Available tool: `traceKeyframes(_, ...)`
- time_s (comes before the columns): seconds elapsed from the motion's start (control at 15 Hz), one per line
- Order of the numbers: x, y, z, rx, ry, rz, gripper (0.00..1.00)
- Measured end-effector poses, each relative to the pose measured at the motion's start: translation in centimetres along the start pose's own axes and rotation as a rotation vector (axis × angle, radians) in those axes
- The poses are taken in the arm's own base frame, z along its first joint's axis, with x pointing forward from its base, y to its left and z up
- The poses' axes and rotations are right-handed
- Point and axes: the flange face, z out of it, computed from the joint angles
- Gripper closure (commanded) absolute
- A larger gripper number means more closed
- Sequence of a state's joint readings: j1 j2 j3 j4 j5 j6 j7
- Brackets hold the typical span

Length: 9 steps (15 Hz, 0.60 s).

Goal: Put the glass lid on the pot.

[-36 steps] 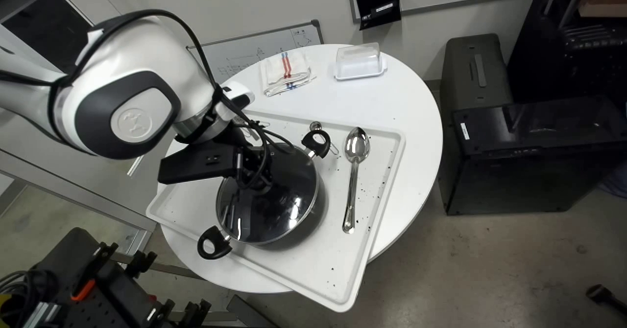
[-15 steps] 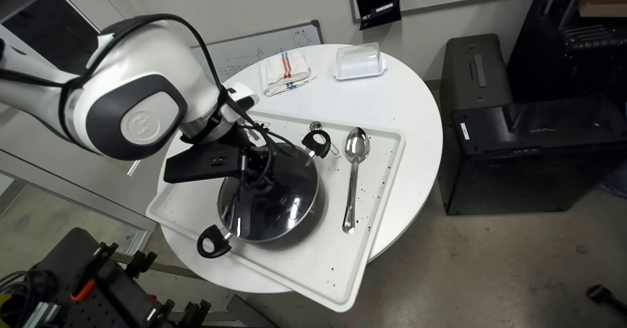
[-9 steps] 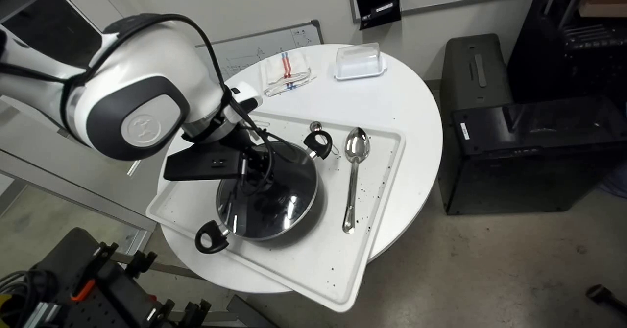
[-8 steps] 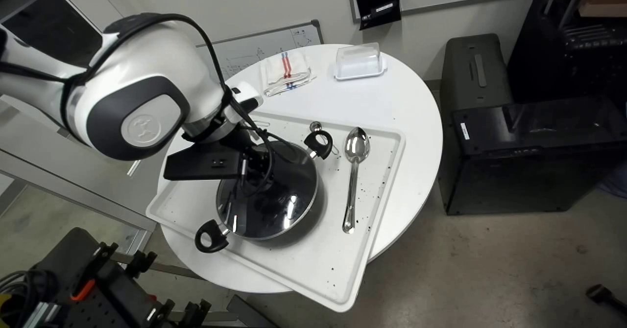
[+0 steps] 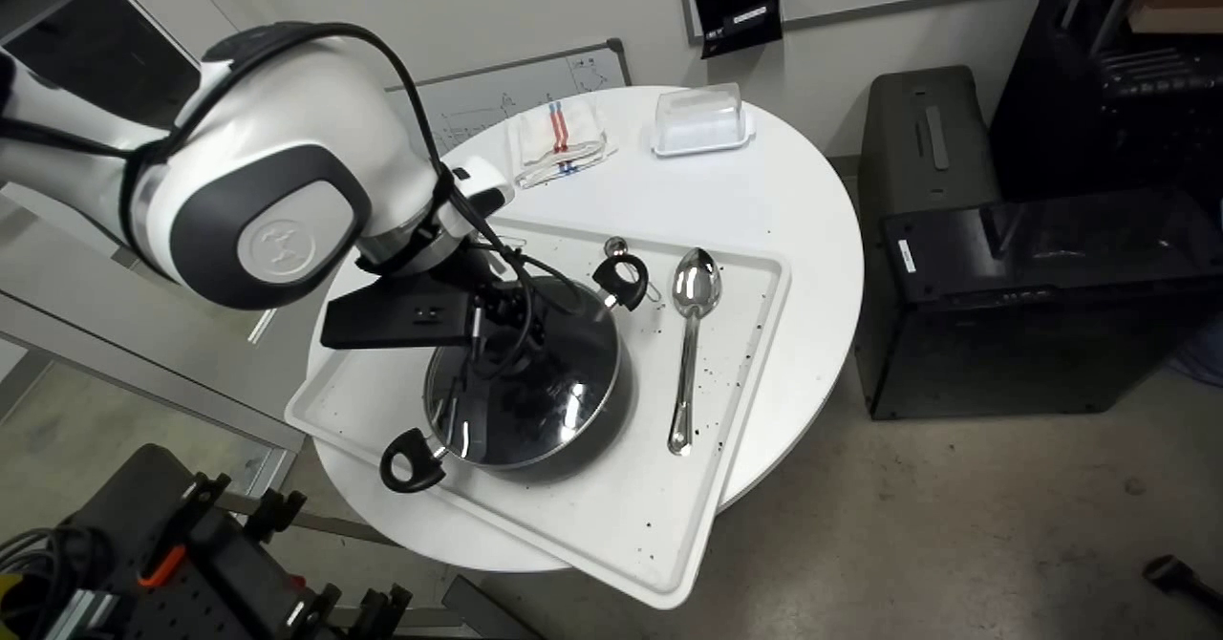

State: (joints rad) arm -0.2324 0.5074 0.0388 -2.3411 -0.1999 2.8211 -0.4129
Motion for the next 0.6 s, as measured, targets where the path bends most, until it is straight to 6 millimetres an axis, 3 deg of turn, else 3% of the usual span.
traceKeyframes(0.6,0.4,-0.3,-2.0,-0.02,0.025,-0.029,0.0)
